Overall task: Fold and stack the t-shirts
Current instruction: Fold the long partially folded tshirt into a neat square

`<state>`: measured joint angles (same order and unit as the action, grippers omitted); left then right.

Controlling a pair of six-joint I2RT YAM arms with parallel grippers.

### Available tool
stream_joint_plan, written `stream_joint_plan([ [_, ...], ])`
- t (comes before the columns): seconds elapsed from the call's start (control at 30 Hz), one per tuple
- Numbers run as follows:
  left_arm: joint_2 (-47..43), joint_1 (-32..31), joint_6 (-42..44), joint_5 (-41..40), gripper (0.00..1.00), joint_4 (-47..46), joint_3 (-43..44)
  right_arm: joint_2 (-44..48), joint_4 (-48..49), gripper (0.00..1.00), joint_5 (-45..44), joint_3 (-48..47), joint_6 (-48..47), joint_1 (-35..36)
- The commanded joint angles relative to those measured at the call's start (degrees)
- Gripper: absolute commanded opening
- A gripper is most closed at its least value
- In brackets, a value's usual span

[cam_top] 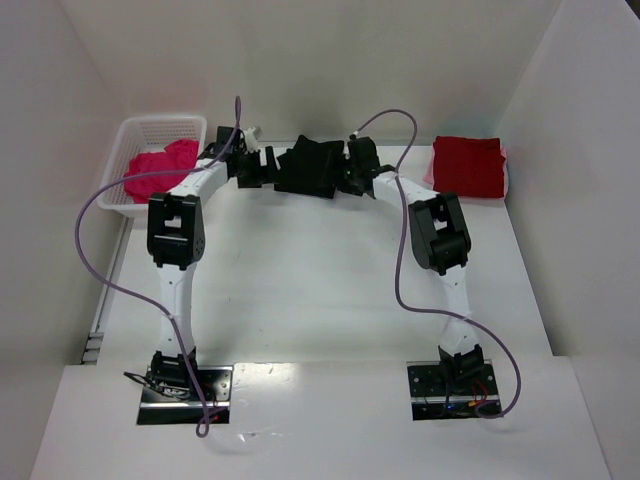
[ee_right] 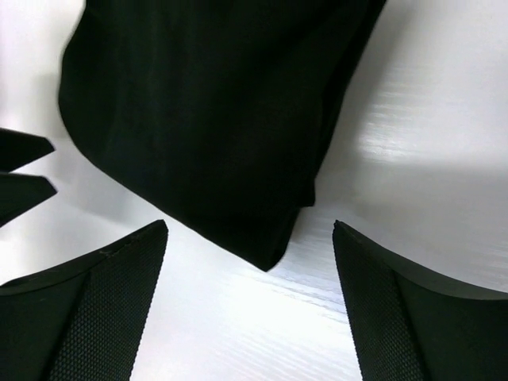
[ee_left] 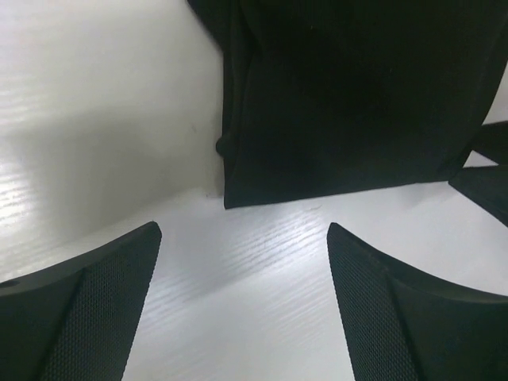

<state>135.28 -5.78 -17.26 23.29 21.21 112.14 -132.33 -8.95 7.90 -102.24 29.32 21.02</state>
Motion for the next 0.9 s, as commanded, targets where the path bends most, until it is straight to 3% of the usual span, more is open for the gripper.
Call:
stream_joint_plan([
  [0.0, 2.3, 0.9, -1.7, 3.0, 0.92, -5.4, 2.7, 0.3, 2.5, 0.89, 0.6, -3.0, 1.1, 0.3],
  [0.2, 4.6, 1.4, -2.5, 6.8, 0.78, -4.9, 5.4, -1.4, 1.9, 0.76, 1.9, -5.4, 2.2, 0.3],
  [0.37, 5.1, 1.4, -2.0, 7.8, 0.77, -3.8, 5.4, -4.5, -0.1, 0.69, 2.4, -8.1, 2.2, 0.9],
  [0.77, 8.2, -0.4, -1.5, 12.2, 0.77, -3.9, 7.3, -5.7, -1.9, 0.67, 2.4, -8.8, 1.1, 2.0],
  [0.87, 9.3, -1.0, -2.0, 12.2, 0.69, -3.9, 8.5, -5.7, -1.9, 0.67, 2.4, -8.2, 1.1, 2.0],
])
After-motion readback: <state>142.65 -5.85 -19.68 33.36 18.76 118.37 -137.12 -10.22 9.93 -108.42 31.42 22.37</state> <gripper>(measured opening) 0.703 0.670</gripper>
